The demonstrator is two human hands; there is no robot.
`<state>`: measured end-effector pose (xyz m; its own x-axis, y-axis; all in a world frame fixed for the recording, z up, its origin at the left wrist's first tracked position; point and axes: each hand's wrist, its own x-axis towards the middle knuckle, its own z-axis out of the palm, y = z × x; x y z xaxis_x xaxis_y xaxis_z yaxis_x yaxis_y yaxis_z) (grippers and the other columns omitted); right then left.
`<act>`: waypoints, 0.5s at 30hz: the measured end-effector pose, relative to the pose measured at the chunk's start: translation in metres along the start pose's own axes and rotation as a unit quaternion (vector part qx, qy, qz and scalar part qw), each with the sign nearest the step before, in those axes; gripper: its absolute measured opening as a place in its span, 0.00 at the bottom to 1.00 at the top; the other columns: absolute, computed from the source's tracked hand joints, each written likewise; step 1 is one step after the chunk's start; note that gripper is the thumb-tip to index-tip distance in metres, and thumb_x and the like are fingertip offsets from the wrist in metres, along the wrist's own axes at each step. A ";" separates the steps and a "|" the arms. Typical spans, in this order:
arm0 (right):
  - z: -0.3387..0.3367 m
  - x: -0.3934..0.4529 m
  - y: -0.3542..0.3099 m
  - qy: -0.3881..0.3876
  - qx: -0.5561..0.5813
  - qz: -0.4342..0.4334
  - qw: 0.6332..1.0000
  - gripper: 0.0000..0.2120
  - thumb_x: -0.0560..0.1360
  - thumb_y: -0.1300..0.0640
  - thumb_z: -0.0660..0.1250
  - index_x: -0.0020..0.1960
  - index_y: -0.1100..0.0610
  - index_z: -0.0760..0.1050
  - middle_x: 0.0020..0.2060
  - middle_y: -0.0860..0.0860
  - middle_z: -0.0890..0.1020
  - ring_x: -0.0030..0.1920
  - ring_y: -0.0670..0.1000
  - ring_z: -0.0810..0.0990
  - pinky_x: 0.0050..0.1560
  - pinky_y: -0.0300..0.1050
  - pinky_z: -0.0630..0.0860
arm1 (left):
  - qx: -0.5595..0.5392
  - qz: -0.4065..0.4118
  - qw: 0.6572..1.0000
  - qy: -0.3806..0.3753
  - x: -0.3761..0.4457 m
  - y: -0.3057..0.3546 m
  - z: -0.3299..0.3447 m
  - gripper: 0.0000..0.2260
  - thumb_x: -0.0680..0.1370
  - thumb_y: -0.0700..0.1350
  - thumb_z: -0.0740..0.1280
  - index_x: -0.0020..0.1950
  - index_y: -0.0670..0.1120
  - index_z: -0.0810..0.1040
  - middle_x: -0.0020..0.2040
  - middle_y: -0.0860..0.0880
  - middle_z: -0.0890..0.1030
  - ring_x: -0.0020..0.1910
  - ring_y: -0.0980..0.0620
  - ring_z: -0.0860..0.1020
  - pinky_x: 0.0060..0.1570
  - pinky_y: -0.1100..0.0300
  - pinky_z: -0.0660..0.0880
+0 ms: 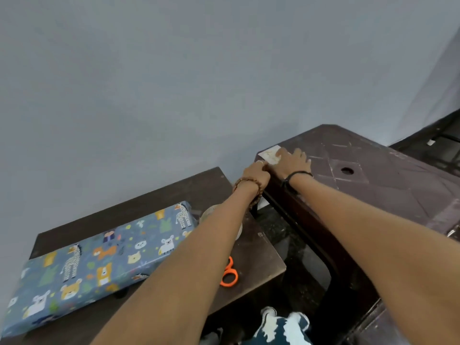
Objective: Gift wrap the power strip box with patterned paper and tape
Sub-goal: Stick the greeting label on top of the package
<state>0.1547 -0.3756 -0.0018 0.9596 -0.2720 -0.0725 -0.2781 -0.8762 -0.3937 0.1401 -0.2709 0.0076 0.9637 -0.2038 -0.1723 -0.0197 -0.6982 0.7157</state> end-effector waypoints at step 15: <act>-0.016 -0.046 -0.025 0.115 -0.242 -0.269 0.925 0.11 0.77 0.62 0.57 0.57 0.61 0.73 0.53 0.58 0.78 0.53 0.59 0.77 0.44 0.48 0.72 | -0.103 -0.022 0.993 0.054 -0.046 -0.022 -0.029 0.21 0.78 0.34 0.58 0.71 0.42 0.65 0.69 0.43 0.70 0.68 0.48 0.68 0.66 0.58 0.63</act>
<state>0.1163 -0.3478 0.0257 0.9453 0.2275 0.2337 0.1975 -0.9696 0.1447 0.1038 -0.2265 0.0192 0.9856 -0.0933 -0.1411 0.0677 -0.5471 0.8343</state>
